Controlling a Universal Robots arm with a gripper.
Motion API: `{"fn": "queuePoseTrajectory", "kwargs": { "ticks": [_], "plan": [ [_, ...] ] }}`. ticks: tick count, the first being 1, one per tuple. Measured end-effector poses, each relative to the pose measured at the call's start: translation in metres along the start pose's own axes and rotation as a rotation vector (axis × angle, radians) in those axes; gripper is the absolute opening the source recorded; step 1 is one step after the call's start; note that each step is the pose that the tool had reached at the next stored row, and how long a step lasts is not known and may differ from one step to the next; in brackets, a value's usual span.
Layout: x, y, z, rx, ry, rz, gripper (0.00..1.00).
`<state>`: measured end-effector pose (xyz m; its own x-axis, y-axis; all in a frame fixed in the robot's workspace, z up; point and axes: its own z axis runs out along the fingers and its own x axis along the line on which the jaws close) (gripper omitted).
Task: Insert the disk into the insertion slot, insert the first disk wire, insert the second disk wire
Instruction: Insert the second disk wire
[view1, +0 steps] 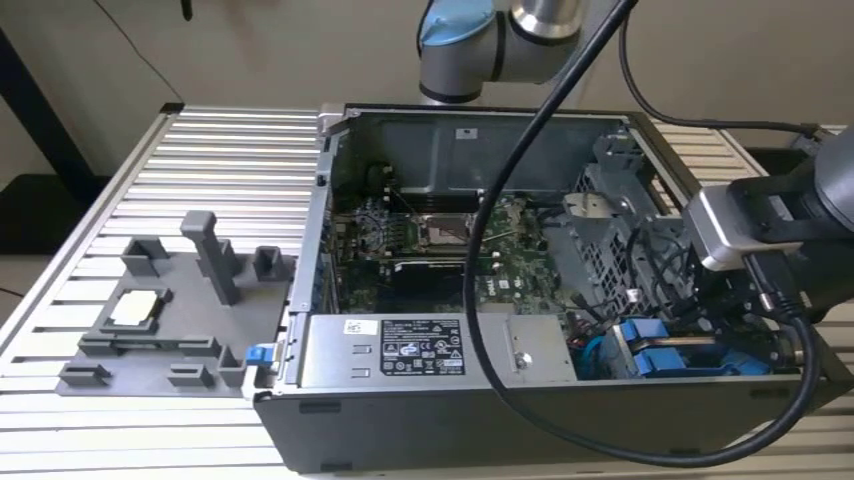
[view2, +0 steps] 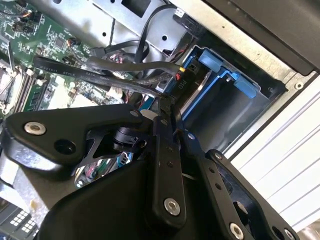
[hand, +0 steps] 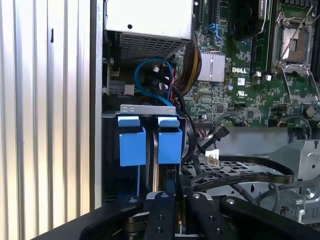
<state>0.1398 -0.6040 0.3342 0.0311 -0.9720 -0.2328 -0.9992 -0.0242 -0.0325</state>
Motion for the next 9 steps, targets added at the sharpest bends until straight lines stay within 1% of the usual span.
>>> {"fn": "queuePoseTrajectory", "kwargs": {
  "ticks": [4, 6, 7, 9],
  "plan": [
    [0.0001, 0.0, 0.0004, 0.0, 0.0004, 0.0, 0.16],
    [0.0001, 0.0, 0.0003, 0.0, 0.0011, 0.0, 0.17],
    [0.0, 0.0, 0.0, -0.0001, 0.0013, 0.0, 0.24],
    [-0.0007, -0.0001, -0.003, -0.001, 0.0016, 0.0, 0.24]
  ]
}}
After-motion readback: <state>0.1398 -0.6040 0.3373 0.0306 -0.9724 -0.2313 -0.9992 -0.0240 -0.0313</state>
